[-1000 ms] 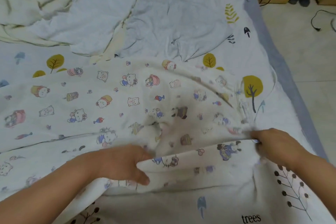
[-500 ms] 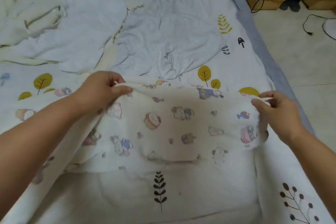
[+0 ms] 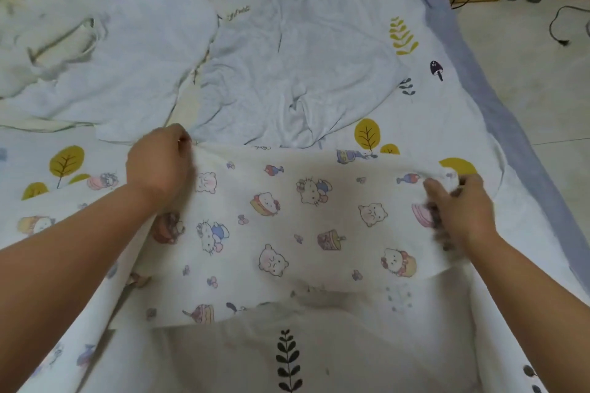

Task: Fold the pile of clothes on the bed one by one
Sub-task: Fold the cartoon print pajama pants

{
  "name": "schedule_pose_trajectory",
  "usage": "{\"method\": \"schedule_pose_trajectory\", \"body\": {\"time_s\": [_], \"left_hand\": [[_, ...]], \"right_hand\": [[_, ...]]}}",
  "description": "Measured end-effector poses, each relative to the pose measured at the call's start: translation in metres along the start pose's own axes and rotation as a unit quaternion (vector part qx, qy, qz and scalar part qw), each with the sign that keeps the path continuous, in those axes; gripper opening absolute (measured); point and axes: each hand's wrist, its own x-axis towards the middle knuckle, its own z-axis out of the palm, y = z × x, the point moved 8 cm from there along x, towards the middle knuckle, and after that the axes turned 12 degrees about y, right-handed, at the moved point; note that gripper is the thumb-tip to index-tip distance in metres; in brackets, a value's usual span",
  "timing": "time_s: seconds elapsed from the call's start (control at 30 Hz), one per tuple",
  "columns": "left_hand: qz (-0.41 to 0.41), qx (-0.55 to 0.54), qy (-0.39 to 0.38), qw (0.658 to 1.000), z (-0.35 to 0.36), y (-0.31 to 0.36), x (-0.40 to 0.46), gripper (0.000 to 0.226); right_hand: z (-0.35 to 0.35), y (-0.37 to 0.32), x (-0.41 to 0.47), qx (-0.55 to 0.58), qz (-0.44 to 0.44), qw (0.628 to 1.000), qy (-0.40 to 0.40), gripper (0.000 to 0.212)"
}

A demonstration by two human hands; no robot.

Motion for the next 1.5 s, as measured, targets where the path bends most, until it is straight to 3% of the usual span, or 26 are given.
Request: {"method": "schedule_pose_trajectory", "body": {"time_s": [0.07,0.13,0.2,0.27,0.3,0.43,0.5,0.6,0.7,0.77,0.8,0.87,0.93,1.03,1.17,1.23,1.3,1.4,1.5], "left_hand": [[0.046,0.043,-0.110,0.992,0.027,0.009,-0.005,0.040],[0.106,0.096,-0.222,0.965,0.055,0.014,-0.020,0.058],[0.141,0.097,-0.206,0.963,0.060,0.021,-0.021,0.045],[0.139,0.034,-0.163,0.976,0.053,0.027,-0.015,0.025],[0.131,0.000,-0.169,0.977,0.051,0.029,-0.013,0.025],[0.100,-0.101,-0.279,0.950,0.048,0.041,-0.010,0.024],[0.128,-0.108,-0.311,0.936,0.046,0.059,-0.013,0.025],[0.233,0.035,-0.264,0.935,0.054,0.092,-0.022,0.038],[0.258,0.168,-0.160,0.938,0.057,0.117,-0.037,0.024],[0.252,0.114,-0.099,0.956,0.049,0.128,-0.051,0.032],[0.276,0.056,-0.052,0.958,0.042,0.136,-0.061,0.036],[0.362,-0.007,-0.037,0.932,0.043,0.146,-0.092,0.040],[0.405,0.037,-0.154,0.900,0.066,0.134,-0.119,0.053],[0.335,0.086,-0.253,0.904,0.091,0.083,-0.121,0.059],[0.302,0.057,-0.249,0.919,0.089,0.067,-0.115,0.061],[0.264,-0.016,-0.237,0.935,0.068,0.075,-0.111,0.047],[0.204,-0.106,-0.200,0.953,0.038,0.075,-0.104,0.026],[0.125,-0.139,-0.212,0.959,0.006,0.054,-0.104,0.023],[0.104,-0.119,-0.203,0.966,-0.016,0.030,-0.105,0.016]], "right_hand": [[0.014,0.014,-0.004,-0.057,0.043,0.996,-0.048,0.058],[0.020,0.024,-0.005,-0.112,0.059,0.989,-0.082,0.068],[0.024,0.029,-0.004,-0.132,0.059,0.983,-0.113,0.062],[0.020,0.028,-0.004,-0.114,0.057,0.983,-0.133,0.050],[0.014,0.028,-0.001,-0.112,0.055,0.983,-0.134,0.048],[-0.037,0.026,0.027,-0.219,0.016,0.967,-0.129,0.054],[-0.063,0.027,0.049,-0.244,0.013,0.963,-0.113,0.052],[-0.077,0.031,0.074,-0.261,0.005,0.963,-0.066,0.049],[-0.071,0.023,0.069,-0.275,0.001,0.960,0.057,0.057],[-0.056,-0.007,0.040,-0.235,-0.101,0.957,0.139,0.060],[-0.040,-0.022,0.018,-0.209,-0.164,0.954,0.136,0.059],[0.010,-0.038,-0.032,-0.228,-0.283,0.931,0.033,0.066],[0.055,-0.030,-0.071,-0.283,-0.351,0.887,-0.103,0.071],[0.077,0.002,-0.077,-0.341,-0.337,0.858,-0.187,0.069],[0.077,0.005,-0.074,-0.382,-0.317,0.843,-0.207,0.070],[0.076,-0.008,-0.079,-0.368,-0.295,0.857,-0.208,0.068],[0.069,-0.031,-0.086,-0.329,-0.303,0.878,-0.171,0.049],[0.068,-0.063,-0.106,-0.274,-0.327,0.892,-0.152,0.018],[0.084,-0.084,-0.140,-0.266,-0.355,0.870,-0.215,0.036]]}}
